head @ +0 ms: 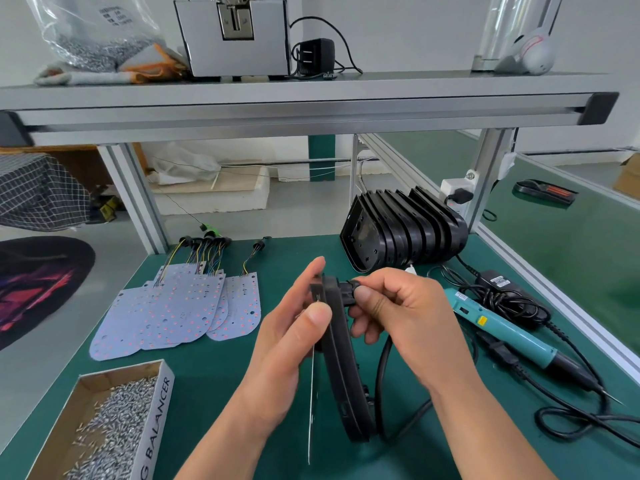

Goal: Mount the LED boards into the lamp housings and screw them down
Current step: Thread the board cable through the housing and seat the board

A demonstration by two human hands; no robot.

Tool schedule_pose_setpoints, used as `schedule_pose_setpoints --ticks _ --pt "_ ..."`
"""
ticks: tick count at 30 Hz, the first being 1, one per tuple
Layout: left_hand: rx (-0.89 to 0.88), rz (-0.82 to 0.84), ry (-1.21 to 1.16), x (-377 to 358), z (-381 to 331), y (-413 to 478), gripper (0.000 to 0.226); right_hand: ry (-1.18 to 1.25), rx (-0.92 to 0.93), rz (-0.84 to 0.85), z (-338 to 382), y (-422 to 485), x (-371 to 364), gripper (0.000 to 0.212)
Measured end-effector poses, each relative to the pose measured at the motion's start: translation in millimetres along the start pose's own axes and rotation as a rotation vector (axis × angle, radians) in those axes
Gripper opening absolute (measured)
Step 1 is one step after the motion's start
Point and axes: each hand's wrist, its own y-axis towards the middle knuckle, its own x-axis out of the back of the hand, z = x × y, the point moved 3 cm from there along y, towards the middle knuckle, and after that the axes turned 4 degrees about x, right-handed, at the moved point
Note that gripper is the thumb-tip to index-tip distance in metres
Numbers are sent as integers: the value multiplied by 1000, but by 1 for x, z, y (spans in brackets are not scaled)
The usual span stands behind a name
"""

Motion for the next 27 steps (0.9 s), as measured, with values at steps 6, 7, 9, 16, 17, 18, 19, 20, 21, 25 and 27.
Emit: schedule_pose_setpoints --ticks 6,7,9,16,17,18,19,20,21,25,27 --pt "47 16 -150 -5 3 -3 85 21 -11 72 2 -3 1 20" --pt "56 14 -166 -6 4 -2 84 22 -26 91 2 -2 2 20" --pt "64 17 -194 -7 5 -2 82 5 -39 94 1 -1 4 20" --pt "45 6 -139 -4 6 -3 79 87 21 28 -1 -2 -2 19" --pt "42 6 -122 -3 5 -3 78 66 33 18 -1 -1 -2 21" --pt "40 8 -104 -2 5 -2 78 38 42 4 -1 -1 -1 23" --pt "42 7 -88 -1 4 -2 77 7 51 -10 0 -1 0 25" --pt "46 2 -81 -1 3 -2 76 -29 59 -22 1 -2 0 25" --pt "45 -2 -84 -1 2 -2 76 -71 74 -33 2 -3 0 25" --pt "48 -11 -129 -3 -2 -4 76 -214 156 -68 6 -4 -5 25" --pt "58 -5 -168 -5 -4 -5 79 -278 193 -59 7 -4 -5 24"
